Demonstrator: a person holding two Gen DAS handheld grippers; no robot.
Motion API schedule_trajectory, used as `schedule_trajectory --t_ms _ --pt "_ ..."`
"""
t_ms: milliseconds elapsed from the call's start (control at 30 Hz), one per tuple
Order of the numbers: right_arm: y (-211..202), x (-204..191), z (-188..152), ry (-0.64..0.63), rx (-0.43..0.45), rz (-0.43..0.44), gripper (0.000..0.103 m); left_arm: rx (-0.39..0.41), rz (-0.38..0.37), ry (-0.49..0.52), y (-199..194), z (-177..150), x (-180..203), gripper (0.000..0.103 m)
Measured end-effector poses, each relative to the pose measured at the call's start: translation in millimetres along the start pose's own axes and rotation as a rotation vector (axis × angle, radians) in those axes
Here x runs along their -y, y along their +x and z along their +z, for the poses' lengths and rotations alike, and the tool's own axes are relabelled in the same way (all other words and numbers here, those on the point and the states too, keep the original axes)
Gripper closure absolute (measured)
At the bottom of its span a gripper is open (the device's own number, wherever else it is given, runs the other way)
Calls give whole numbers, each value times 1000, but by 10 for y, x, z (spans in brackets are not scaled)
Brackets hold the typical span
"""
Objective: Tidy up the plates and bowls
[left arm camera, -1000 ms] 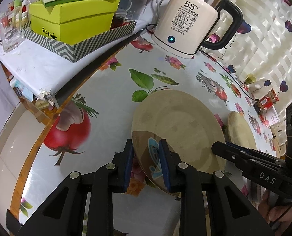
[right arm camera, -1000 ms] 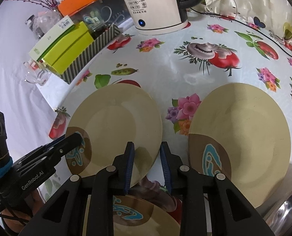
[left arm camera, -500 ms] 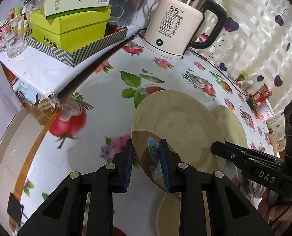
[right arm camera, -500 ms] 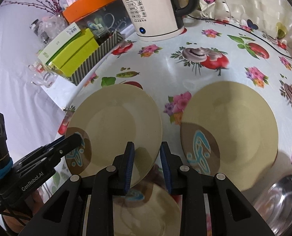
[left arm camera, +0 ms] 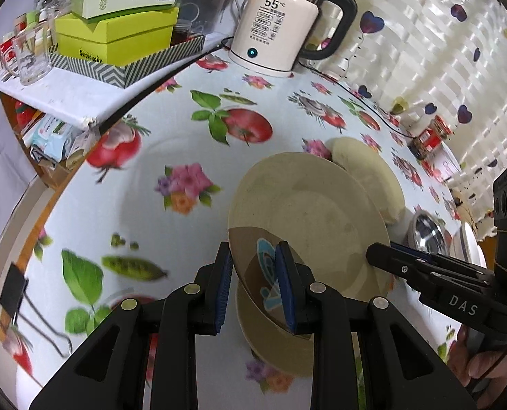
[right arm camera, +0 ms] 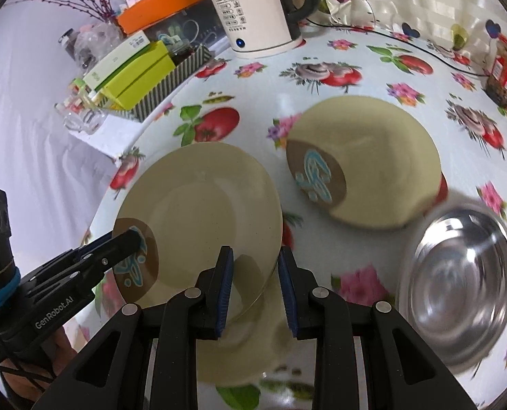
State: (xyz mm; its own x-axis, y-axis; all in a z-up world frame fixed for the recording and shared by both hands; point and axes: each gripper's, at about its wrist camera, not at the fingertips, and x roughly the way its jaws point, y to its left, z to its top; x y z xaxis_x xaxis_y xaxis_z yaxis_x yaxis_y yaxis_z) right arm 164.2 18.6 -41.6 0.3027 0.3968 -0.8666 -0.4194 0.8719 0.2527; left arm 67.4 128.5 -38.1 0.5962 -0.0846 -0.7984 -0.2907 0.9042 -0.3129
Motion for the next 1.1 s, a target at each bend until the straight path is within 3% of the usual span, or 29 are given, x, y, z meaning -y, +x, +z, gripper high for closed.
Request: schedule_trajectory --t_ms 433,1100 --pt "-83 106 -368 15 -28 -15 77 -43 12 25 -33 -314 123 76" --pt "-33 71 -428 -30 -27 -49 76 -57 17 22 3 -388 94 76"
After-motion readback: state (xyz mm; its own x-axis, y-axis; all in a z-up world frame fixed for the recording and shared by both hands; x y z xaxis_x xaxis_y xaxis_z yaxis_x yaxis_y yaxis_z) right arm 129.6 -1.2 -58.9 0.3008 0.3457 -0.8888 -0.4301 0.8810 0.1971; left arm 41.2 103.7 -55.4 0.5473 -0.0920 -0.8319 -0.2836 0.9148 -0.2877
